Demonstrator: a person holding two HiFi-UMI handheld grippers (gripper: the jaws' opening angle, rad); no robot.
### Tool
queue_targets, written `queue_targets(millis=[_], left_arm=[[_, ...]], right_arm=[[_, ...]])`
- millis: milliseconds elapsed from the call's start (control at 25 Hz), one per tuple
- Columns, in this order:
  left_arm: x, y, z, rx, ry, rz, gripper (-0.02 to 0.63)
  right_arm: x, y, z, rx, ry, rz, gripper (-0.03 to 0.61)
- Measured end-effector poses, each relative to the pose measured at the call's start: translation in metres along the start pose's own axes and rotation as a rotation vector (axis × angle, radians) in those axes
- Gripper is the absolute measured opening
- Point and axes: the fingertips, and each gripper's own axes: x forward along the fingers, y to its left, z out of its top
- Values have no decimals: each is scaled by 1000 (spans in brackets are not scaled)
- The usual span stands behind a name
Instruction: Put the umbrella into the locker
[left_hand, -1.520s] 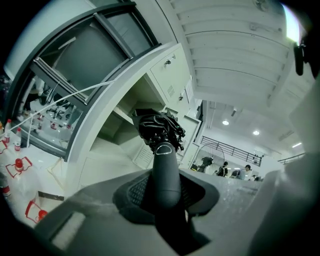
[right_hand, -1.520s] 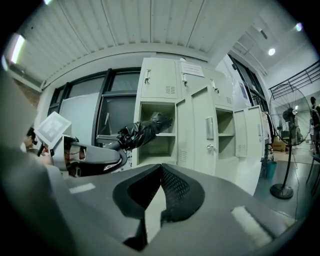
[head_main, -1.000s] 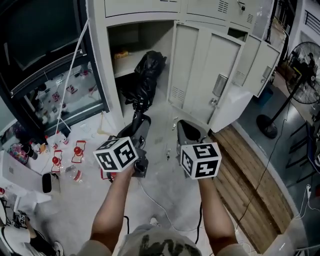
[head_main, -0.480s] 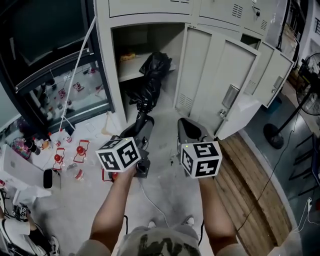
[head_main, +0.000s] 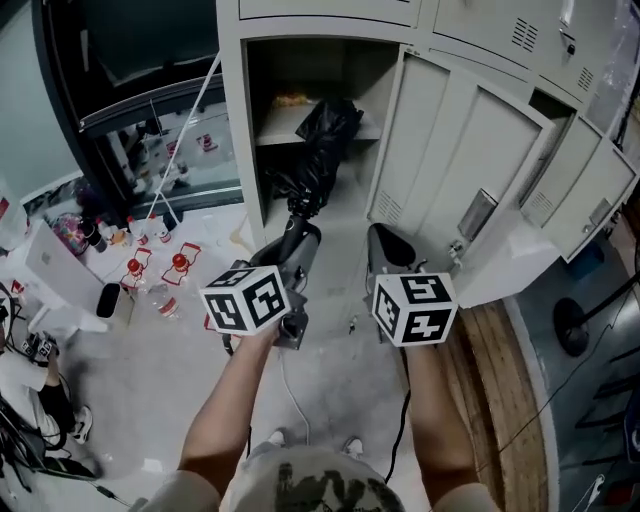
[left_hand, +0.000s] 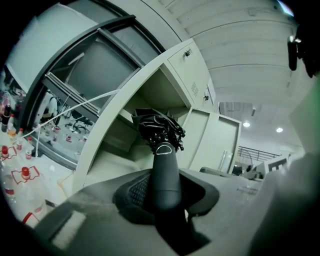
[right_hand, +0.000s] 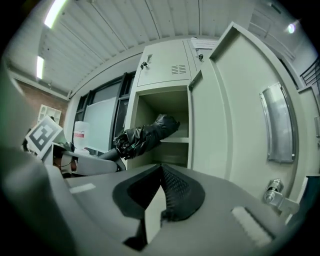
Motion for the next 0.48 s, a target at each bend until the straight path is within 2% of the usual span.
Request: queue_targets(millis=[480], left_arm=[[-17, -27, -39, 2, -36, 170, 117]], right_arm=[[-8, -14, -10, 22, 2, 194, -5]])
